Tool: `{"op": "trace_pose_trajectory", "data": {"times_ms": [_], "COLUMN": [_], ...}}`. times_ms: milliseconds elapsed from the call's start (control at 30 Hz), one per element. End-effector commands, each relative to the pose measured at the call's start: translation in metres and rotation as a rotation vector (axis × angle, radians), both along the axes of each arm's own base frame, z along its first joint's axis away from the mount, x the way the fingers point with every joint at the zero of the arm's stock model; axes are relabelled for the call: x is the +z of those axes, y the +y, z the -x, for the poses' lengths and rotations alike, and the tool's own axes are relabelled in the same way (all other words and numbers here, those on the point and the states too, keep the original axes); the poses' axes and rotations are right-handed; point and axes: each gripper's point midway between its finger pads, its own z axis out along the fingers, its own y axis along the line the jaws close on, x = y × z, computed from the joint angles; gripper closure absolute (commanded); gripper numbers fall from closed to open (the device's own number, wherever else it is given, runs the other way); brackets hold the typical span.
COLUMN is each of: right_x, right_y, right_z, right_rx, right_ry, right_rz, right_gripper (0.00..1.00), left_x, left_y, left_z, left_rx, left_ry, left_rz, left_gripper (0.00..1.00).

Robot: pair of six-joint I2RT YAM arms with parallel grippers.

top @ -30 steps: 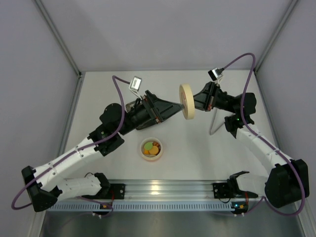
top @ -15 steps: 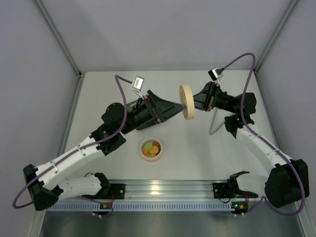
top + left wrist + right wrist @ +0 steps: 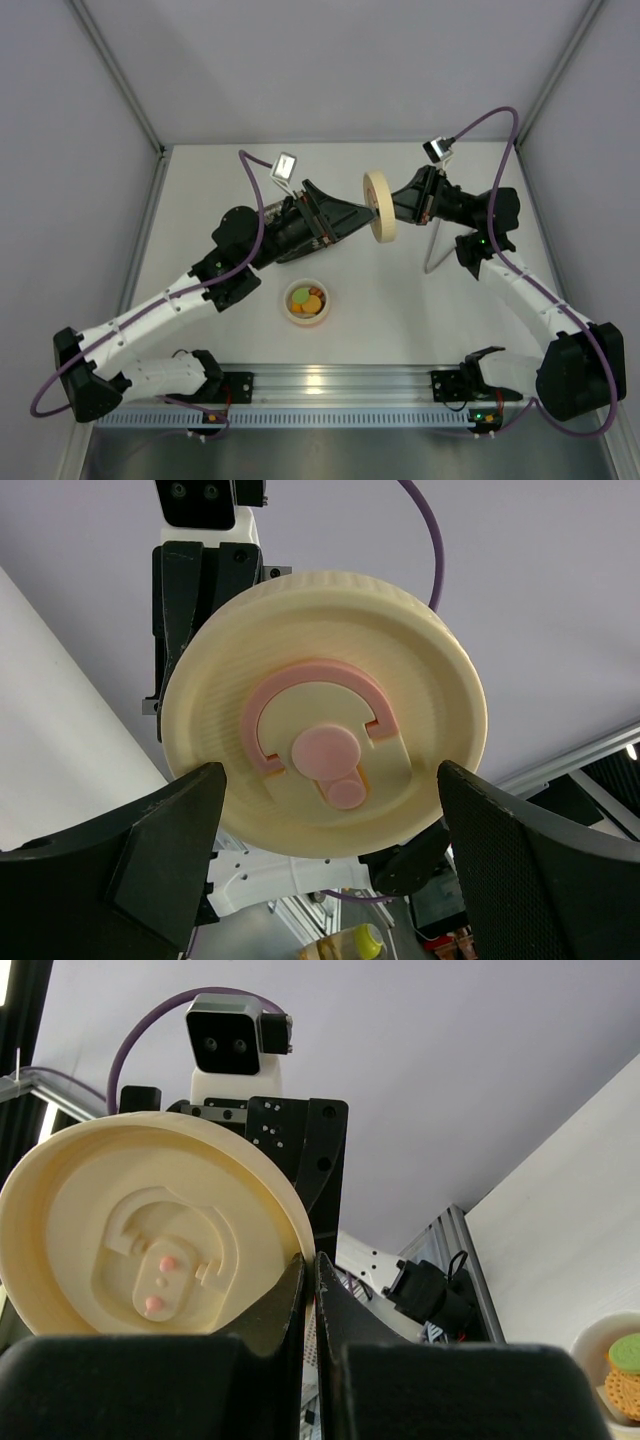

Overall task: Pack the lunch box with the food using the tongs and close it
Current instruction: Close the box lid on the packing box.

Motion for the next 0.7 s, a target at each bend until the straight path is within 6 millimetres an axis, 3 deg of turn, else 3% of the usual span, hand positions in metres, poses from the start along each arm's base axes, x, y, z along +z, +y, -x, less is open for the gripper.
{"op": "trace_pose_trajectory", "data": {"times_ms": [0, 667], "right_x": [0.0229, 0.0199], "right_y": [-0.0056, -0.0052], "right_z": [0.0081, 0.0054], "right_rx": [-0.018, -0.055], "right_ry": [-0.120, -0.165], "right_rz": [-0.026, 0.027], "right_gripper": [1.00, 1.00], "left_x": [0.0306, 0.0275], "left_y": [0.0041, -0.0012], "left_z": [0.0048, 0.0072], "left_rx": [-0.004, -0.044], "left_ry": [-0.047, -0.003], "left_rz": [0.086, 0.107], "left_gripper": [0.09, 0.26]}}
